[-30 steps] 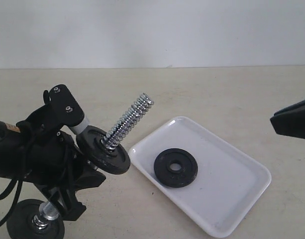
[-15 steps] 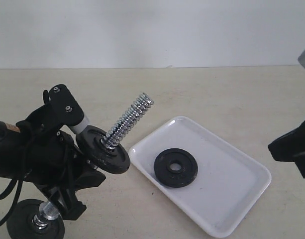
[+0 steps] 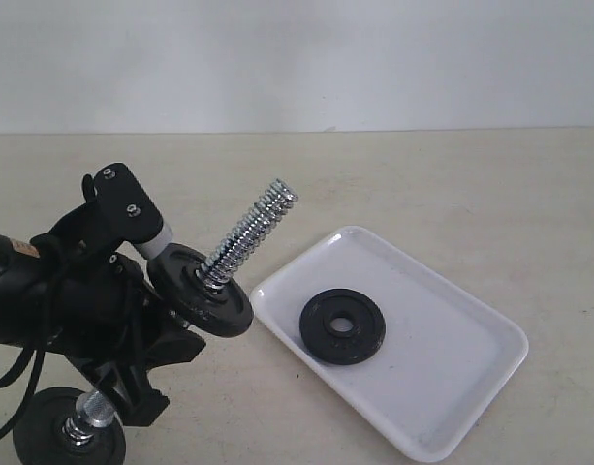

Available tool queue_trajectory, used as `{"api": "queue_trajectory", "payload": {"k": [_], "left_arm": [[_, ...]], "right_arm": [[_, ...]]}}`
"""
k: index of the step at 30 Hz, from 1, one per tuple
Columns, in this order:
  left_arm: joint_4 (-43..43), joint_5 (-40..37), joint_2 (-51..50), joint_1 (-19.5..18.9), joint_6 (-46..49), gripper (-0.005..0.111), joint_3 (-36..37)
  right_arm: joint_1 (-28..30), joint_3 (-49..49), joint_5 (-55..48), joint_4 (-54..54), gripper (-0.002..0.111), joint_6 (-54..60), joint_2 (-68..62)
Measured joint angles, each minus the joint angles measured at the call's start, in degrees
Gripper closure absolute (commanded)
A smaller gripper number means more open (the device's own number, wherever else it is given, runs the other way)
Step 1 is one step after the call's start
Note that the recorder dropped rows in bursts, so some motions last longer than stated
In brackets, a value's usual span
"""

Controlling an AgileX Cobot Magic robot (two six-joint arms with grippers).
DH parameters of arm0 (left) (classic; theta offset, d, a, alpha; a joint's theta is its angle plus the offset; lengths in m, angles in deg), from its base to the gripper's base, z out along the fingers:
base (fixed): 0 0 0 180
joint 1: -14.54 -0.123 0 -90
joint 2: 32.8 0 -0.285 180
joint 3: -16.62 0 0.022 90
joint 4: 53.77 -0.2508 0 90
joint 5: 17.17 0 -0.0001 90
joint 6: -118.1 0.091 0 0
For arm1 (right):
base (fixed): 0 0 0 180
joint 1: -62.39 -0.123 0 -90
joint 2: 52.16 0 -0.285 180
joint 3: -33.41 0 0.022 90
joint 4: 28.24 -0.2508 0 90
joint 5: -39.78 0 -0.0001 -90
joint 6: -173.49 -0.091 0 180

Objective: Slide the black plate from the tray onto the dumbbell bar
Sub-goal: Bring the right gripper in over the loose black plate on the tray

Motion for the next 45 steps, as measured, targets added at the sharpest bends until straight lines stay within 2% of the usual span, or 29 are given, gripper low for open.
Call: {"api": "queue_trajectory", "payload": {"k": [2, 7, 13, 17, 23, 28, 34, 43, 45], "left_arm": [[0.0, 0.0, 0.0, 0.0, 0.0, 0.102, 0.0], [0.0, 0.0, 0.0, 0.0, 0.0, 0.102, 0.0], [0.0, 0.0, 0.0, 0.0, 0.0, 0.102, 0.0], [0.0, 0.1, 0.0, 0.0, 0.0, 0.102, 0.0], [-0.9, 0.3, 0.0, 0.0, -0.6, 0.102, 0.0], [-7.7, -0.1, 0.5, -1.1, -7.8, 0.102, 0.0], [-14.8, -0.6, 0.5, -4.7, -14.4, 0.102, 0.0], [-15.4, -0.8, 0.5, -5.0, -14.9, 0.102, 0.0], [-15.4, -0.8, 0.5, -5.0, -14.9, 0.102, 0.0]], "right_arm": [[0.0, 0.0, -0.1, 3.0, 0.109, 3.4, 0.0], [0.0, 0.0, 0.5, -15.1, 0.109, 24.1, 0.0], [-0.1, 0.0, 0.6, -20.2, 0.109, 30.7, -1.9], [-4.7, 0.0, 1.3, -17.3, 0.109, 31.1, -7.0], [-14.8, 0.0, 7.3, -11.8, 0.109, 29.7, -15.5], [-19.7, 0.0, 14.8, -11.4, 0.109, 28.9, -19.3], [-20.9, 0.0, 21.7, -11.4, 0.109, 25.7, -20.1], [-21.1, -0.1, 28.0, -11.4, 0.108, 17.0, -20.2], [-21.1, -0.1, 28.4, -11.4, 0.105, 15.1, -20.2]]}}
